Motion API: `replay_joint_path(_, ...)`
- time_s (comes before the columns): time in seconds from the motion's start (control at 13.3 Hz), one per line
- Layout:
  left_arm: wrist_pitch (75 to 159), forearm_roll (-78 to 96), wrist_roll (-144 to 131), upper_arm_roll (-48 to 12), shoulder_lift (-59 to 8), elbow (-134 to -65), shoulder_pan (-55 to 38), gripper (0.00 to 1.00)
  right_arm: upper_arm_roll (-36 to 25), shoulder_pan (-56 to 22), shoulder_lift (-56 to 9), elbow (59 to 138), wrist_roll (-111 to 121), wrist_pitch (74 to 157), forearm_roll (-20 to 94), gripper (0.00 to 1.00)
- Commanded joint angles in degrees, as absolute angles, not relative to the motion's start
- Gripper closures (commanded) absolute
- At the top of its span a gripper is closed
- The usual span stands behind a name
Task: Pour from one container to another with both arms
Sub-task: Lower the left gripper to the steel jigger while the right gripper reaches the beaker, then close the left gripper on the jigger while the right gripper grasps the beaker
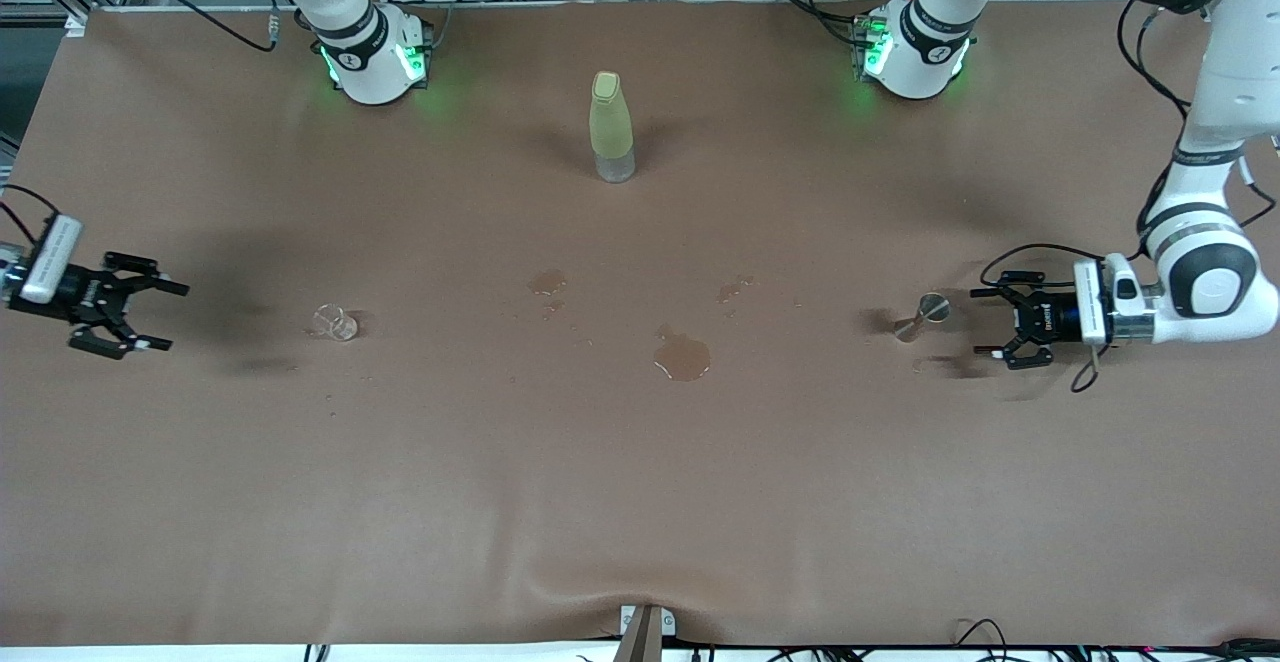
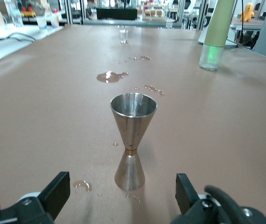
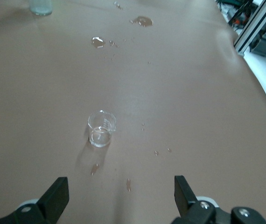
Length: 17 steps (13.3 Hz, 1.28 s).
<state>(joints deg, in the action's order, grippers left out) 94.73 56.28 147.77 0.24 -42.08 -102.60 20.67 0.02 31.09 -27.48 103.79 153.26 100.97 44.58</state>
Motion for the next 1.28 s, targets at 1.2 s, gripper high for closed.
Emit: replay_joint_path(1.2,95.9,65.7,153.5,0.0,-45.7,-105.8,16.7,0.36,0.4,33.8,-47.5,107.1,179.3,89.7,61.9,0.00)
